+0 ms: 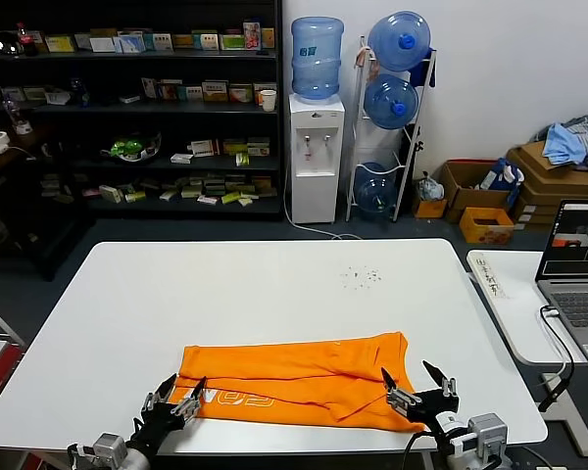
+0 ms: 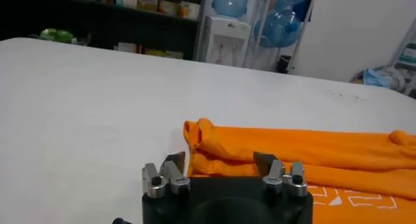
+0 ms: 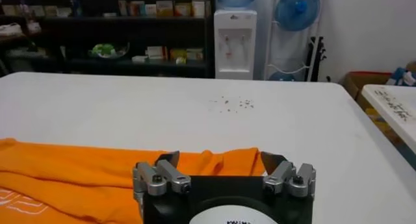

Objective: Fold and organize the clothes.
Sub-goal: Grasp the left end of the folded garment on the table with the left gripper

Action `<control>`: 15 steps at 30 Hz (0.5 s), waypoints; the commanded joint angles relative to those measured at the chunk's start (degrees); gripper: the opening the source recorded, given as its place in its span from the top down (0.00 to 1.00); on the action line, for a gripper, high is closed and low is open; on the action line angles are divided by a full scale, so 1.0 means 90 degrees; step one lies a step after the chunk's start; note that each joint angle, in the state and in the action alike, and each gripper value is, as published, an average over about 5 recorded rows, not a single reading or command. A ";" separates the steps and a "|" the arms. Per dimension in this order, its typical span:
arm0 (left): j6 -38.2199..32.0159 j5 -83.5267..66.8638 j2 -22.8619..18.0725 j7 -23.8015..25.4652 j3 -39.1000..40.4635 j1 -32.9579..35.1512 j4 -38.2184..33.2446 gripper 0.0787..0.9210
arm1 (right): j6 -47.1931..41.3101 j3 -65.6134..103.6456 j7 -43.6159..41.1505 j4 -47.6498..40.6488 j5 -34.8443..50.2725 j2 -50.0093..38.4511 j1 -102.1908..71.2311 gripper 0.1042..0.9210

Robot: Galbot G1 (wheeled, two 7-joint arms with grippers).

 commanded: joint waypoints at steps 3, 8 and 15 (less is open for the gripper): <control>-0.0084 0.0227 -0.0149 -0.0033 0.0233 -0.0163 0.0239 0.43 | 0.0033 0.0051 -0.0029 0.0013 -0.0063 0.0034 -0.0080 0.12; -0.0199 0.0302 -0.0195 -0.0084 0.0230 -0.0157 0.0240 0.60 | 0.0043 0.0048 -0.0032 -0.0010 -0.0063 0.0038 -0.0076 0.12; -0.0394 0.0527 -0.0329 -0.0110 0.0120 -0.0085 0.0159 0.84 | 0.0251 0.0028 -0.0161 -0.0112 -0.0109 0.0058 -0.0068 0.12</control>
